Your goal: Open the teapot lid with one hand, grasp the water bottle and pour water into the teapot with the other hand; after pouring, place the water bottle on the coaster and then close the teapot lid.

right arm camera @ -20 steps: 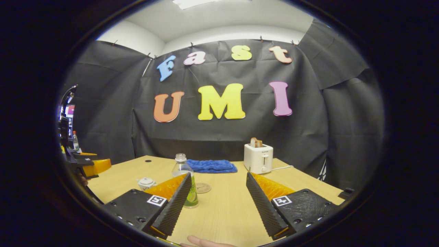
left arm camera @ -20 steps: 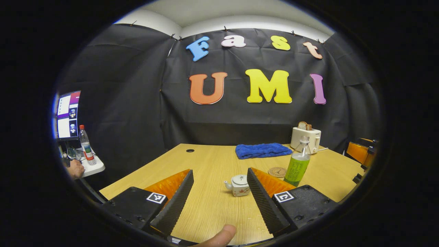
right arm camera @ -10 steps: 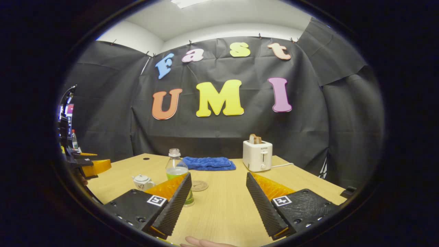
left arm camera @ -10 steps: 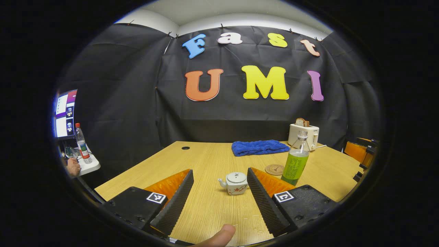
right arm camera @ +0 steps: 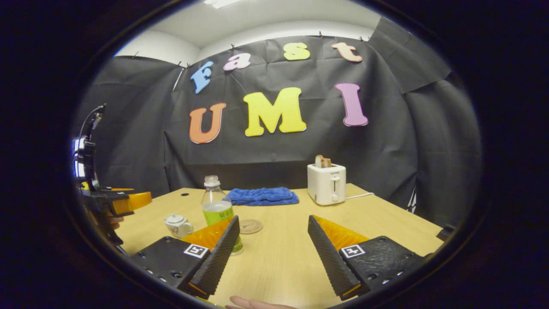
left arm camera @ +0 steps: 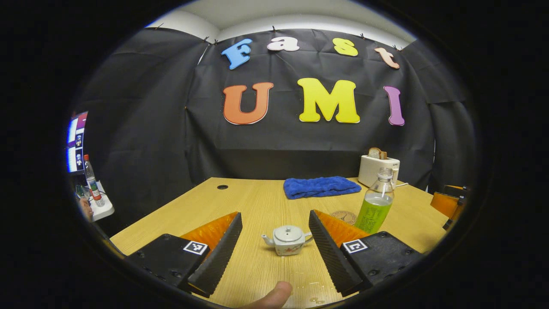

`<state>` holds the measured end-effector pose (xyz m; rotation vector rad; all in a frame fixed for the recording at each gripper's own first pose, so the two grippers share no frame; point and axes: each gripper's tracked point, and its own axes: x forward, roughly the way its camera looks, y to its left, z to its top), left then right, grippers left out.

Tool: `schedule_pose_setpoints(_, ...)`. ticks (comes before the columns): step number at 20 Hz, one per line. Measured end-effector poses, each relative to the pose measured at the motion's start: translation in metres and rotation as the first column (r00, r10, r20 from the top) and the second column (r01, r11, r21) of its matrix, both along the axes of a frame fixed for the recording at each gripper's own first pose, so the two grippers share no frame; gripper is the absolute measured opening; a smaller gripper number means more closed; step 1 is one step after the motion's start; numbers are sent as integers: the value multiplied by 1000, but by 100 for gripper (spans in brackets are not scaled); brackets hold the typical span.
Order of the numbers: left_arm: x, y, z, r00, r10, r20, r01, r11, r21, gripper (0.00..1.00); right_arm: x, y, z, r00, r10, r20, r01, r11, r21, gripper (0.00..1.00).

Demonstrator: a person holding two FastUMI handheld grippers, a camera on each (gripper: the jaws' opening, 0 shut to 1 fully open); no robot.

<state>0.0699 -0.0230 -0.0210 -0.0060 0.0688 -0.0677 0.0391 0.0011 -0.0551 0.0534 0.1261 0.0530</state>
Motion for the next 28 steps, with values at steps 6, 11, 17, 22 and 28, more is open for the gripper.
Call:
schedule_pose_setpoints(6, 60, -12, -38, 991, -8, -137, 6, 1000, -12, 99, -5, -9, -3, 1000, 3, 27, -2, 1000, -24, 96)
schedule_pose_setpoints(11, 76, -12, -60, 981, 1, -193, -5, 1000, -18, 87, -4, -15, -21, 1000, 13, -24, -13, 1000, 12, 96)
schedule_pose_setpoints(17, 88, -20, -68, 984, -30, -176, 33, 999, 17, 44, 3, -11, -34, 998, 22, -61, -21, 1000, 11, 97)
schedule_pose_setpoints(22, 88, -22, -65, 983, -52, -178, 54, 999, 3, 5, 6, -6, -40, 997, 31, -75, -31, 1000, -3, 97)
schedule_pose_setpoints(28, 74, -13, -30, 992, -44, -120, 42, 999, -19, 3, 12, 16, -48, 990, 95, -102, -92, 995, 39, 97)
